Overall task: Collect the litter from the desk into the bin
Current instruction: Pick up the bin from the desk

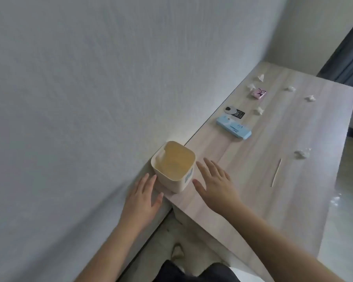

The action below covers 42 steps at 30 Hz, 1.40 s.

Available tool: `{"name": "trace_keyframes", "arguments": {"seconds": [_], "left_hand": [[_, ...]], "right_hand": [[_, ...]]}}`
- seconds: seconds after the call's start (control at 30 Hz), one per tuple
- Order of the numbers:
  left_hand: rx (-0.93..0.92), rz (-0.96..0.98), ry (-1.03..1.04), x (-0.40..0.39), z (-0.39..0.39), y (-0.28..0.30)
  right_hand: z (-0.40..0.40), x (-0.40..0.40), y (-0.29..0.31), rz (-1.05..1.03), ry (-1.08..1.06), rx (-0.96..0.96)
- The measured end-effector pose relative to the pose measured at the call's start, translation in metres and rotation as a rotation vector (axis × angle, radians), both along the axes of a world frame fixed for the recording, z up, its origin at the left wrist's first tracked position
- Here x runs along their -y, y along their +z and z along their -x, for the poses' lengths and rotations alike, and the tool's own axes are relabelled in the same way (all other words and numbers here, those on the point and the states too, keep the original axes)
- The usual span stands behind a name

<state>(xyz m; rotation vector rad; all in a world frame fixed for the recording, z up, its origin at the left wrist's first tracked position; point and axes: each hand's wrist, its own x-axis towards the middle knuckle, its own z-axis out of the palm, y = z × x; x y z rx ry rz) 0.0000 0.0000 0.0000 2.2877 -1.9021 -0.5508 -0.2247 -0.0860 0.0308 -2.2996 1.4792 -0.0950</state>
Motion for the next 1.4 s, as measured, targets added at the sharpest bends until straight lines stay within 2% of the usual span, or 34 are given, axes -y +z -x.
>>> {"name": "trace_keyframes", "arguments": {"seconds": [0.1, 0.2, 0.3, 0.43, 0.63, 0.83, 1.0, 1.13, 1.27, 1.4], "left_hand": [[-0.114, -0.022, 0.019, 0.015, -0.017, -0.013], [-0.395, -0.097, 0.154, 0.031, -0.02, -0.02], [-0.611, -0.14, 0.361, 0.048, -0.022, -0.024], [-0.798, -0.147, 0.524, 0.066, -0.024, -0.025], [-0.852, -0.118, 0.514, 0.075, -0.023, -0.029], [-0.964, -0.121, 0.435, 0.079, -0.015, -0.039], [-0.985, -0.243, 0.345, 0.093, -0.001, -0.039], [-0.999, -0.324, 0.323, 0.105, 0.013, -0.036], [-1.048, -0.339, 0.402, 0.114, 0.026, -0.035], [-1.085, -0.423, 0.386, 0.119, 0.038, -0.029]], "right_hand": [[-0.026, 0.023, -0.018, -0.195, -0.101, 0.156], [-0.042, 0.041, -0.034, -0.463, -0.3, 0.381], [-0.049, 0.052, -0.044, -0.57, -0.441, 0.515], [-0.055, 0.059, -0.041, -0.659, -0.487, 0.641], [-0.048, 0.062, -0.043, -0.721, -0.546, 0.768], [-0.022, 0.063, -0.044, -0.716, -0.634, 0.791], [0.01, 0.058, -0.041, -0.668, -0.758, 0.857], [0.042, 0.043, -0.047, -0.636, -0.967, 0.895], [0.059, 0.024, -0.045, -0.699, -1.005, 0.945], [0.058, 0.011, -0.041, -0.758, -0.963, 0.98]]}}
